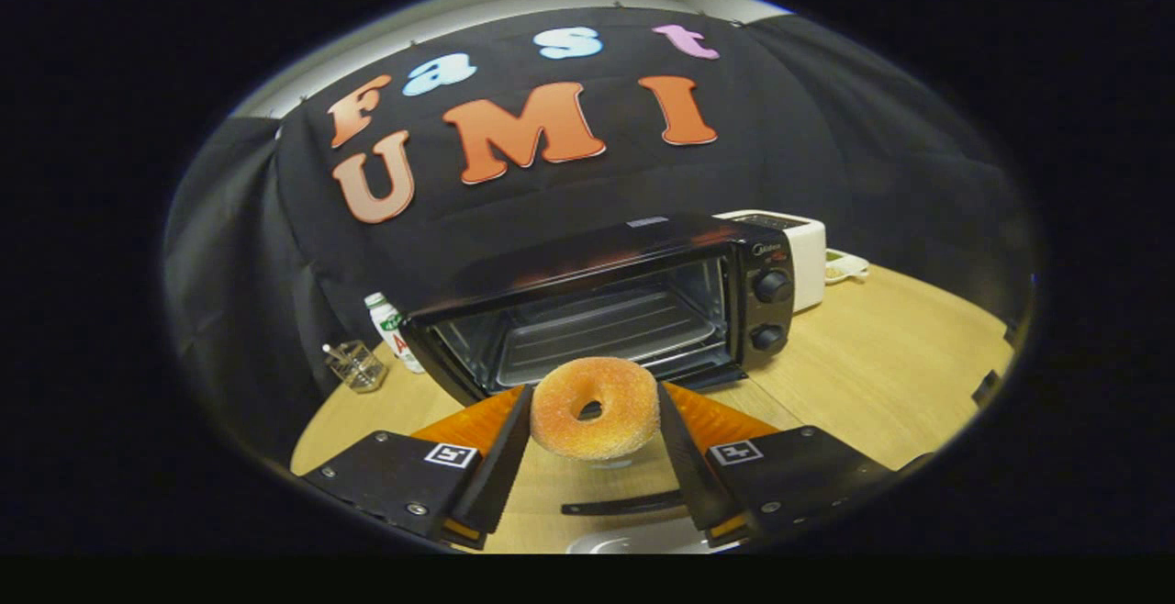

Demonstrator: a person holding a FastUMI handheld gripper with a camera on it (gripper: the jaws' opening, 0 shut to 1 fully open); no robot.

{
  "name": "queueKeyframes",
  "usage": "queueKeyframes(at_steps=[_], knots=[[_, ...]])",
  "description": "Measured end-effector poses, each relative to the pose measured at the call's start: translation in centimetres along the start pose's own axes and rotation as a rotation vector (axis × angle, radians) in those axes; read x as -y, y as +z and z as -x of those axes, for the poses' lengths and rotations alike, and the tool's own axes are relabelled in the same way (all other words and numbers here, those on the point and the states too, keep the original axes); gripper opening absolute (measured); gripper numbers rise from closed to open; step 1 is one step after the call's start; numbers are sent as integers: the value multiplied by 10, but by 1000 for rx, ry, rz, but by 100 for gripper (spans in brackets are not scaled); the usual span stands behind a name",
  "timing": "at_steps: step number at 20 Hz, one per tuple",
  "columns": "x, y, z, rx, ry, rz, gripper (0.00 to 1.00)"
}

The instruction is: Open the toaster oven, put the food inside, and close the toaster oven door.

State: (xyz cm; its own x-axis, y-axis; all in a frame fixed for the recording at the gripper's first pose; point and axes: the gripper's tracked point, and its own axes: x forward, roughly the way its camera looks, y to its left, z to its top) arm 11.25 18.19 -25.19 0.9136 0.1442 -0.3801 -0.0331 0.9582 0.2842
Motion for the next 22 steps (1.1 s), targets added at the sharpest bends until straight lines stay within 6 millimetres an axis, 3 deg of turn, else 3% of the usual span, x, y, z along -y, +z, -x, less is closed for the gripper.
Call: queueKeyframes(at_steps=[8, 15, 18, 19, 22], knots=[[-3, 10, -53, -33, 61, -293, 77], [7, 5, -95, -46, 7, -361, 78], [9, 10, -103, -32, -17, -340, 83], [14, 11, -107, -25, -34, -319, 89], [11, 13, -101, -27, -29, -305, 97]])
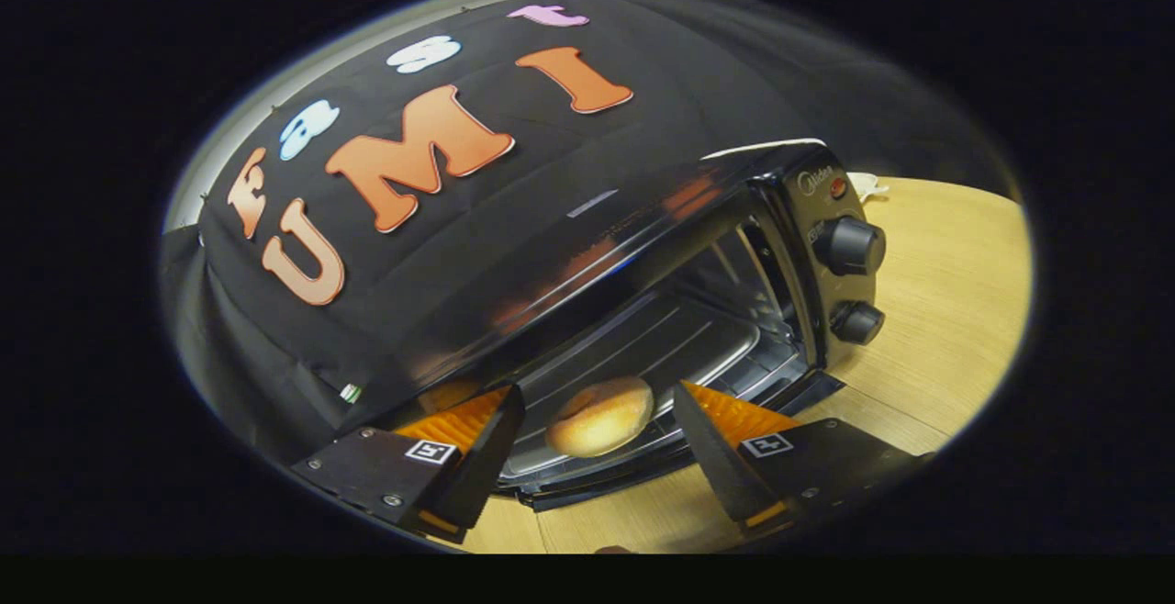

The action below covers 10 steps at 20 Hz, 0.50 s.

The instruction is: Open the toaster oven, put the food inside, and close the toaster oven door.

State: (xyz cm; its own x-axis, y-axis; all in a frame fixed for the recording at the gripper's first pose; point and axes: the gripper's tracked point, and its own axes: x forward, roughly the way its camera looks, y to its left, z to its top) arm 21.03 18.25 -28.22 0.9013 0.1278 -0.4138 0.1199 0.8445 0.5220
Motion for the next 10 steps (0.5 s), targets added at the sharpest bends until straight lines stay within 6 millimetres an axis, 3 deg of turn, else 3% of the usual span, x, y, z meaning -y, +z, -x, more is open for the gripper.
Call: queueKeyframes(at_steps=[5, 10], knots=[[-6, 4, 30, 5, 16, 52, 98], [-10, 6, 86, 39, 50, 148, 98]])
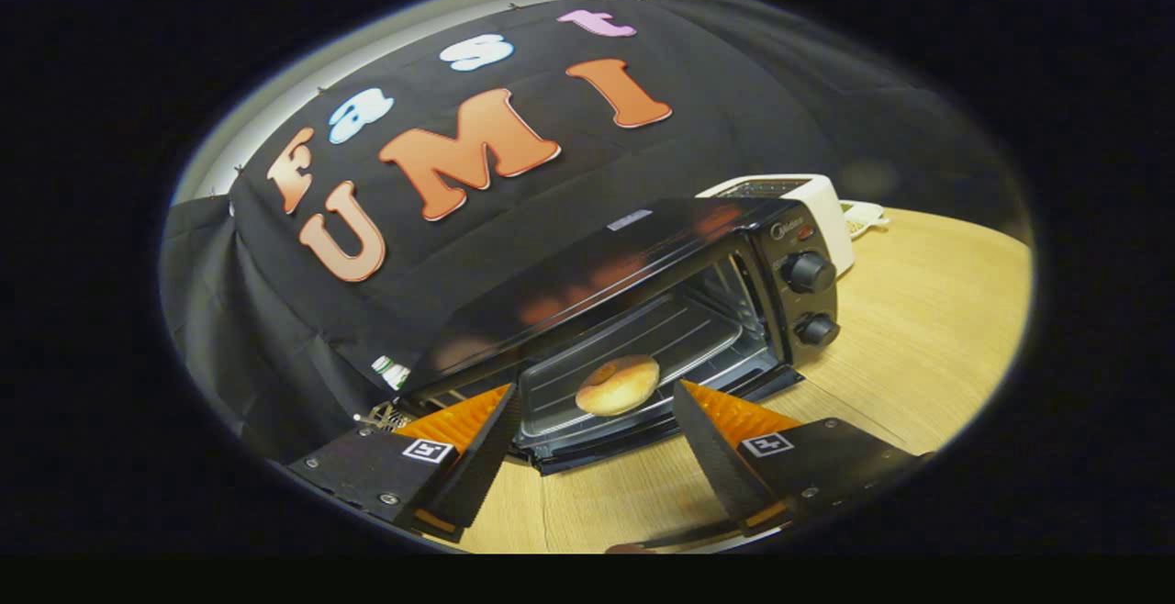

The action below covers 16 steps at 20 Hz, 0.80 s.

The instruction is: Open the toaster oven, put the food inside, and close the toaster oven door.

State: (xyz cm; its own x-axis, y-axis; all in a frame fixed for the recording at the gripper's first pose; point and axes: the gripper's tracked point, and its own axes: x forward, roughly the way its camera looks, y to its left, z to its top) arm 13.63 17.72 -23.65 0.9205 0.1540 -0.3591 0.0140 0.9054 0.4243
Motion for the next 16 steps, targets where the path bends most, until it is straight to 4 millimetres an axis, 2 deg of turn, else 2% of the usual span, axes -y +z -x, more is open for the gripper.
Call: queueKeyframes(at_steps=[4, 8, 12, 16], knots=[[14, -4, 43, 30, -37, 130, 98], [27, -21, 75, 18, -64, 226, 98], [39, -49, 94, -25, -74, 306, 98], [51, -76, 101, -65, -94, 393, 98]])
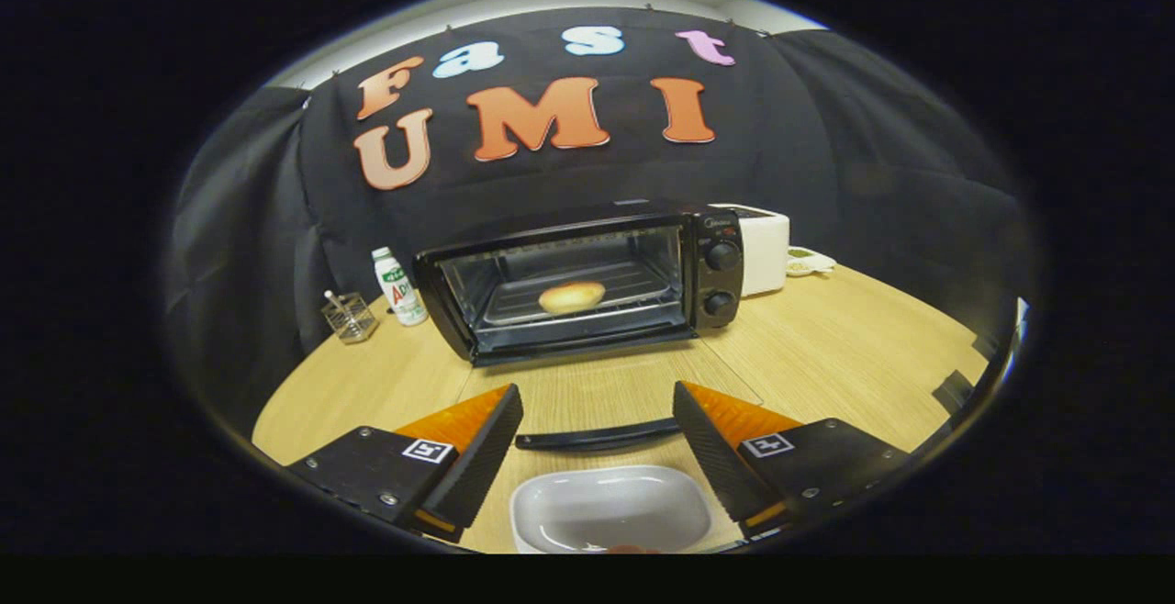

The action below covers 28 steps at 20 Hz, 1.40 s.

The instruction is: Open the toaster oven, put the food inside, and close the toaster oven door.

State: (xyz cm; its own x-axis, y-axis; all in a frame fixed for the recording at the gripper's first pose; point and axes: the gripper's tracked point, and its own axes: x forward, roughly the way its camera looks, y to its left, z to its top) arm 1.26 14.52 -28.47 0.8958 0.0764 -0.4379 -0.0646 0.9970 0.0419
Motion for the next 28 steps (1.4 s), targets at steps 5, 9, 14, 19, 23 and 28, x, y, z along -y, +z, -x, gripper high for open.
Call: queueKeyframes(at_steps=[5, 9, 14, 19, 23, 28], knots=[[-1, -36, -4, -71, -2, 69, 98], [7, -59, -13, -137, -22, 107, 99], [9, -69, -26, -185, -29, 119, 99], [7, -67, -33, -212, -26, 147, 99], [6, -59, -29, -208, -25, 141, 99], [3, -42, -24, -183, -7, 110, 99]])
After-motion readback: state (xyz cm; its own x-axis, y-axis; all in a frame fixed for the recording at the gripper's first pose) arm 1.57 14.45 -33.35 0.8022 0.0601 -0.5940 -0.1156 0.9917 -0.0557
